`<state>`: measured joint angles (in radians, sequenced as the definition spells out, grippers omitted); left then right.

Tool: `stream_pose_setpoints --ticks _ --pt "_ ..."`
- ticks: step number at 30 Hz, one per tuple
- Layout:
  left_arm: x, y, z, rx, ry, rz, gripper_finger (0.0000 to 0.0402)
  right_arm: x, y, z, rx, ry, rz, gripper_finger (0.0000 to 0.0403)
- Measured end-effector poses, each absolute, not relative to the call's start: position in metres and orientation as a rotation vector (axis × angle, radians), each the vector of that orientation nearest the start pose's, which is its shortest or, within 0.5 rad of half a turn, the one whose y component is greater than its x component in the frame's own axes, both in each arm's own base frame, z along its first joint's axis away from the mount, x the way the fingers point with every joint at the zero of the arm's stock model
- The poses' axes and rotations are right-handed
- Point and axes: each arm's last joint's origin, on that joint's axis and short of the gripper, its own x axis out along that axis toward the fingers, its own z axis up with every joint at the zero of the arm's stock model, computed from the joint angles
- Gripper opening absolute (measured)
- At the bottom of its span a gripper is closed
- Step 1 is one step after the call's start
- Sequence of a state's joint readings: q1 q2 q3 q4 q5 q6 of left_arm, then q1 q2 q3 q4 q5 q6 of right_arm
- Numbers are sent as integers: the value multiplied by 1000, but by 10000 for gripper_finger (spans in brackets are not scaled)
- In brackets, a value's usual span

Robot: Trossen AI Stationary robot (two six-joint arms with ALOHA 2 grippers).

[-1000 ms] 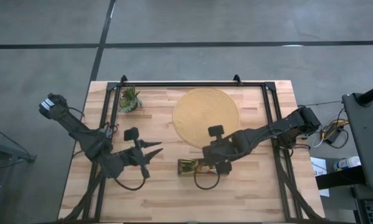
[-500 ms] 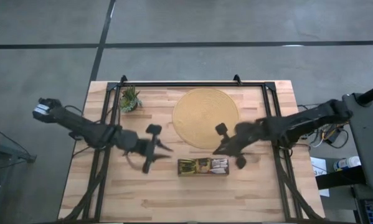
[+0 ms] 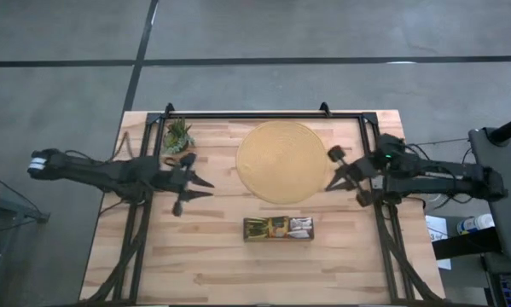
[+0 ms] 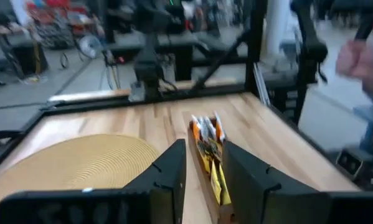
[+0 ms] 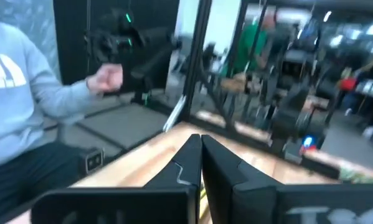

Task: Pick & Place Tea
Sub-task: Return to Home Position

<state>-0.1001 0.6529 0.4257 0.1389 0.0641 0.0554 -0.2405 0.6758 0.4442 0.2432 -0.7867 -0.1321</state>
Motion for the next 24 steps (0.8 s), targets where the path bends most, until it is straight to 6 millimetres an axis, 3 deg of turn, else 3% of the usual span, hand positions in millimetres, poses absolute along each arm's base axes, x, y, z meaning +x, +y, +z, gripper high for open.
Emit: stream_pose_setpoints --ticks 5,11,17,21,24 --pt "120 -12 248 -19 -57 -110 98 118 -8 261 -145 -239 490 9" --pt "93 -9 225 -67 -184 -95 98 92 3 234 -61 -381 436 9" --pt "89 -9 199 -110 -96 -8 98 82 9 221 32 -291 386 9" --pt "88 -14 202 -79 -113 -21 98 77 16 237 -55 -344 452 9" --pt "87 -16 202 -52 -105 22 98 80 19 230 -100 -283 443 9"
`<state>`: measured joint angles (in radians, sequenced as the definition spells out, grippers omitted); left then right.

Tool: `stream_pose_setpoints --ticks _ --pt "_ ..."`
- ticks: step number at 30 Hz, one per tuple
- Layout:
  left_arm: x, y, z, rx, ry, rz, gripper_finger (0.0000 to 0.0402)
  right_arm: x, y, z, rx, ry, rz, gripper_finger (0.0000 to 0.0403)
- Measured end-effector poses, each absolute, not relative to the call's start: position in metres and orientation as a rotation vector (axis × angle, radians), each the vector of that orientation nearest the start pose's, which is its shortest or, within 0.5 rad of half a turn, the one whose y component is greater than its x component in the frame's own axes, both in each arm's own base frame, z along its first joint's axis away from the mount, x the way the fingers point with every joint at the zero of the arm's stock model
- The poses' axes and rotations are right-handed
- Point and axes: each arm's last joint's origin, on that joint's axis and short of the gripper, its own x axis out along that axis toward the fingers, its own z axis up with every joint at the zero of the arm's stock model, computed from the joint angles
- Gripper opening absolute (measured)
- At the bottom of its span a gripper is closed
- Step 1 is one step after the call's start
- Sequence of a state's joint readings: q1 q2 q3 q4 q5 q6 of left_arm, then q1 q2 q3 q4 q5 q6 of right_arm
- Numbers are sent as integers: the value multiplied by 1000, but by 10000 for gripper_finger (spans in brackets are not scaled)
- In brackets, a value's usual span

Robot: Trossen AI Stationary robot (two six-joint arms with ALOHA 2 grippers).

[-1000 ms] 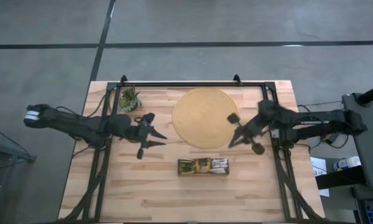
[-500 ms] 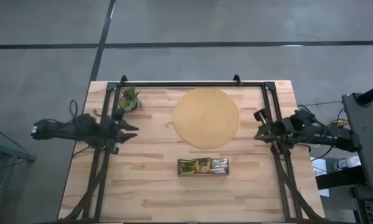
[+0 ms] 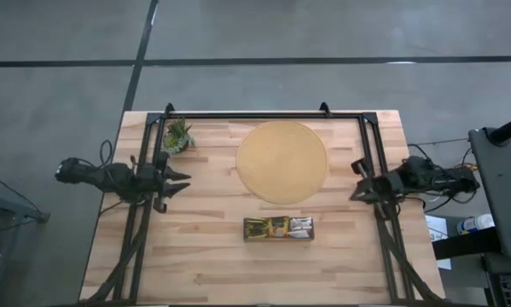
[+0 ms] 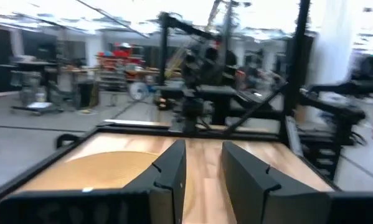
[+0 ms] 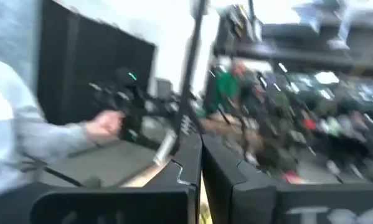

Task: Pick & Place Tea
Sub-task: Return to Home Position

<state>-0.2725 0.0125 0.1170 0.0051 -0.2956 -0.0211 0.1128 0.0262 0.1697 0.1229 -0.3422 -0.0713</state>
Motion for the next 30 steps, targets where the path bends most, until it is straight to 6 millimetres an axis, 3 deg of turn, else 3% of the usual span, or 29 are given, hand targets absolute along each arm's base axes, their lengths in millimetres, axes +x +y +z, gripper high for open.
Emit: stream_pose_setpoints --ticks 5,8,11,16,24,30 --pt "88 -19 196 -49 -75 88 98 90 17 200 -138 -187 273 9" --pt "89 -21 189 -4 -60 84 98 96 18 174 -218 -112 257 9" --pt "93 -26 172 85 -28 7 98 95 20 172 -265 -117 346 9" --pt "94 -28 170 117 -37 -56 98 94 20 173 -278 -125 356 9" --pt "94 -28 168 123 -23 -64 98 100 15 162 -293 27 180 9" --pt "94 -29 168 141 -19 -68 98 105 16 155 -307 110 180 9"
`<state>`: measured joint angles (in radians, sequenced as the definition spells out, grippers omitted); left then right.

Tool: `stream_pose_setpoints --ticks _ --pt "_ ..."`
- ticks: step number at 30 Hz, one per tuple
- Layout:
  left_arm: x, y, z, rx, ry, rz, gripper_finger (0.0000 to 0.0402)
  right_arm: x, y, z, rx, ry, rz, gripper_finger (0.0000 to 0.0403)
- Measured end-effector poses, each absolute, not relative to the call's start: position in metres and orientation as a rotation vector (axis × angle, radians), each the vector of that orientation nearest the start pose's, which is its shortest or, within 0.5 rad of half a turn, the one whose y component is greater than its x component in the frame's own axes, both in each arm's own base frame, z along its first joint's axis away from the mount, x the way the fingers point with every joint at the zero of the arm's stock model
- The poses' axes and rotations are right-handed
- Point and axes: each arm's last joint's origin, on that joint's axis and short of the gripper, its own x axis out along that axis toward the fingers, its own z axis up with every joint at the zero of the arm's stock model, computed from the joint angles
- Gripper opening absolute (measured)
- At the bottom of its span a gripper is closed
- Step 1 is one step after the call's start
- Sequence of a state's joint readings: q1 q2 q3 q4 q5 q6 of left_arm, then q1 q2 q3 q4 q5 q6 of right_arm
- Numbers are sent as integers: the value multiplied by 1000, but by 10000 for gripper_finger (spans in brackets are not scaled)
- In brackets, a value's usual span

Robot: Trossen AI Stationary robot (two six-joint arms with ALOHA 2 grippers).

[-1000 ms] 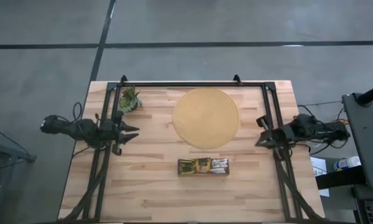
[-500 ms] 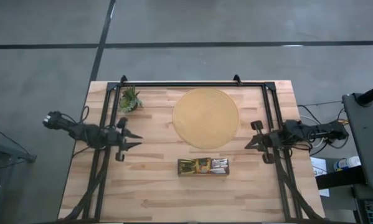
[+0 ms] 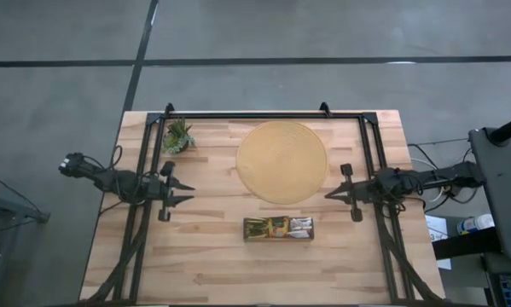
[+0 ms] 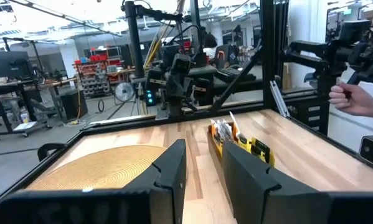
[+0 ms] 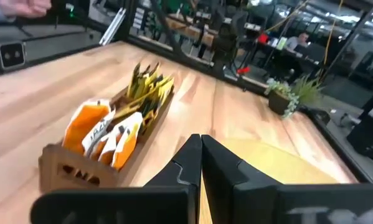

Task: Pick & Place Tea
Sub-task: Return to Home Position

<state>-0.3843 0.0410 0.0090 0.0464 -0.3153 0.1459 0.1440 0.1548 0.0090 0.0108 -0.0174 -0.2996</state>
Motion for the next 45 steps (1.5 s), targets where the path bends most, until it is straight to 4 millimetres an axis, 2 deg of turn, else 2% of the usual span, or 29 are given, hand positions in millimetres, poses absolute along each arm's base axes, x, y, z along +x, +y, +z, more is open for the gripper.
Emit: stream_pose_setpoints --ticks 10,20,23,30,34,45 --pt "99 -30 161 168 60 -74 98 111 16 143 -344 241 181 9" --pt "98 -29 162 115 155 -21 98 115 16 133 -389 340 204 9" --pt "98 -29 162 93 135 -58 98 115 17 134 -376 331 201 9" --pt "98 -36 160 40 66 -267 98 118 17 146 -373 212 185 9" --pt "98 -36 158 5 95 -270 98 118 17 145 -434 214 192 9" --pt "99 -36 159 -8 88 -270 98 118 17 145 -434 213 192 9"
